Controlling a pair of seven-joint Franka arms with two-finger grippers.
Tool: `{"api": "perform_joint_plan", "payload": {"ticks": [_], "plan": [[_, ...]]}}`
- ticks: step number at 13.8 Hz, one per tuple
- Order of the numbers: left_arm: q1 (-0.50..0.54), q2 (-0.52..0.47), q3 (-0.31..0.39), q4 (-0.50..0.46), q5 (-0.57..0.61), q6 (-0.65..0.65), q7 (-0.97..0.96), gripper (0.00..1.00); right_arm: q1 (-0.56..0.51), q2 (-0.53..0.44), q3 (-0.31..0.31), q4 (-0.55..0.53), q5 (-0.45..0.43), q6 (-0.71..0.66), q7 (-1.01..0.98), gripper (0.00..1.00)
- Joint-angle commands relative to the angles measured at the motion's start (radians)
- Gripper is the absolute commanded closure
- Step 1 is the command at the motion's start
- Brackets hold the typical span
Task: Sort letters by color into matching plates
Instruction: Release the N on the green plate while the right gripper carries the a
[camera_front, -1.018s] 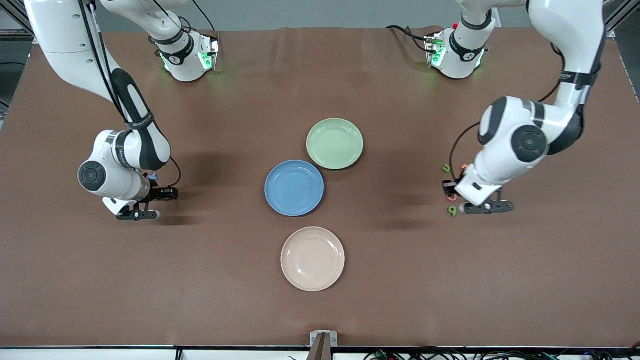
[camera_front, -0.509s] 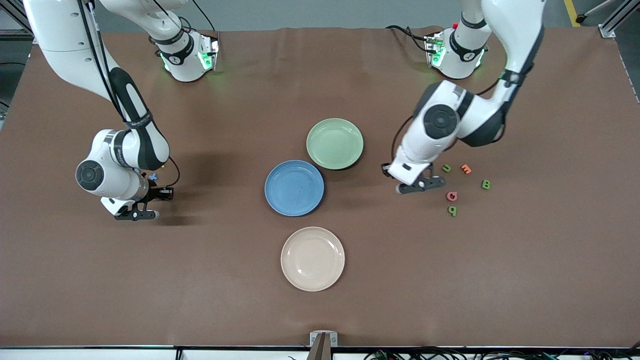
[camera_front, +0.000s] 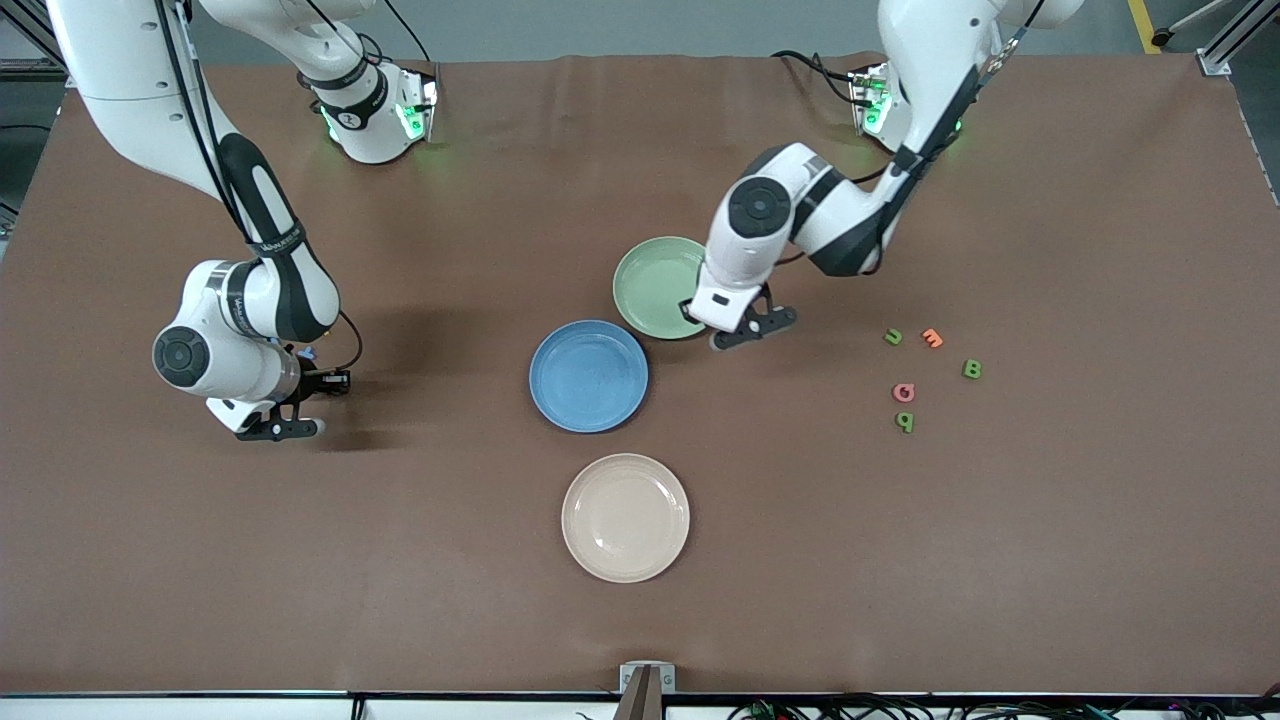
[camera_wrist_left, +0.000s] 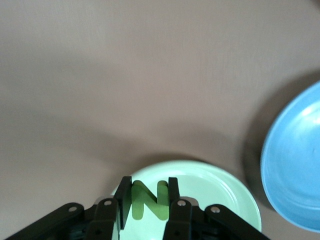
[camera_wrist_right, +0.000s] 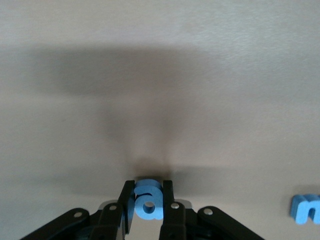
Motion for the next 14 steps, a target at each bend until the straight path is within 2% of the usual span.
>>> {"api": "perform_joint_plan", "payload": {"ticks": [1,2,3,4,5,9,12,14], "plan": [[-0.069,0.018,0.005,-0.006,0.005,0.013,-0.15,0.94,0.034,-0.069,0.004,0.026,0.016,-0.104,0.041,0.89],[-0.093,0.021,0.005,-0.006,0.005,0.012,-0.202,0.84,0.054,-0.08,0.004,0.033,0.016,-0.127,0.064,0.89],[-0.113,0.027,0.007,-0.006,0.005,0.011,-0.245,0.56,0.083,-0.092,0.004,0.038,0.015,-0.143,0.103,0.89],[-0.121,0.029,0.007,-0.006,0.005,0.011,-0.278,0.2,0.111,-0.103,0.004,0.041,0.016,-0.15,0.15,0.89],[-0.121,0.027,0.005,0.0,0.005,0.005,-0.299,0.0,0.149,-0.112,0.004,0.041,0.016,-0.163,0.204,0.89],[-0.079,-0.032,0.021,0.003,0.007,-0.039,-0.266,0.0,0.295,-0.114,0.005,0.065,0.035,-0.157,0.377,0.89],[0.067,-0.1,0.019,0.009,0.034,-0.119,-0.07,0.01,0.416,-0.109,0.004,0.093,0.098,-0.155,0.523,0.9],[0.183,-0.117,0.018,0.009,0.111,-0.177,0.105,0.03,0.502,-0.102,0.004,0.136,0.107,-0.148,0.642,0.91]]}}
